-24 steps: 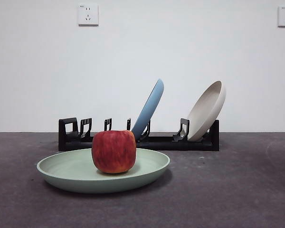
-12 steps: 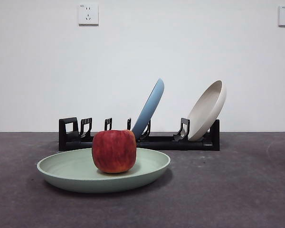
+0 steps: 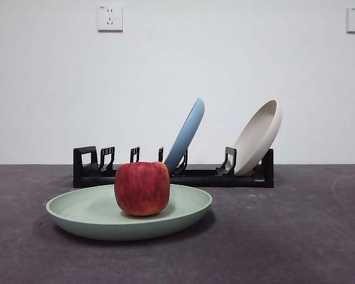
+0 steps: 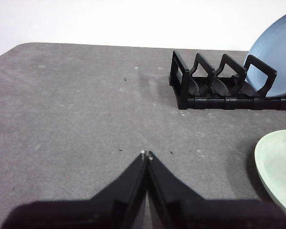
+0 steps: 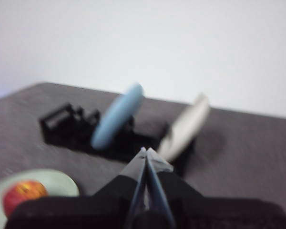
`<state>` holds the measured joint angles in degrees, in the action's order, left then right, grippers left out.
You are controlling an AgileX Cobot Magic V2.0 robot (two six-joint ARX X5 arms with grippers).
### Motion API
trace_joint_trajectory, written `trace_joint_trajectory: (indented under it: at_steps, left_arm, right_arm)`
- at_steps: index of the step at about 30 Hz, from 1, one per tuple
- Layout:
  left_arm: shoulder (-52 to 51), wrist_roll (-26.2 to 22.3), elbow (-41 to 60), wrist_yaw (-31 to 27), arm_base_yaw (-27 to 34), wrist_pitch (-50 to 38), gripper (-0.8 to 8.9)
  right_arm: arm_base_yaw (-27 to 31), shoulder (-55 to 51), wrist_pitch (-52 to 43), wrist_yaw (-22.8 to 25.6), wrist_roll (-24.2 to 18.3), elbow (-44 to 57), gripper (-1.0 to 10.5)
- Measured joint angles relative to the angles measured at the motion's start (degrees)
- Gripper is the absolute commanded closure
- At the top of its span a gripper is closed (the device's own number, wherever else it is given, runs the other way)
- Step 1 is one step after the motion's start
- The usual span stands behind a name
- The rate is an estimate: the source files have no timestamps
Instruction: Take the green plate from the plate rack,put the plate on the table,take the apple from the table,put the apple in the plate
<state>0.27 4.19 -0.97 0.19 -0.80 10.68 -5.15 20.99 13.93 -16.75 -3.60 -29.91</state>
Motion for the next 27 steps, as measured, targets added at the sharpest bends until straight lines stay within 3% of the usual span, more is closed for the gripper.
trace_joint_trajectory:
  at_steps: [5,16,27]
  left_arm:
    - [0.0,0.0,0.0,0.0,0.0,0.0,8.17]
    - [0.0,0.0,0.0,0.0,0.0,0.0,8.17]
    - [0.0,0.2,0.0,0.0,0.0,0.0,8.17]
  right_arm:
    - [2.4,-7.6,-0.3,5.0,1.3,9.0,9.5]
    - [3.3,-19.1,-3.1,5.1,8.0,25.3,9.5]
    - [3.3,-20.8,-3.6,5.0,9.4,28.4,9.5]
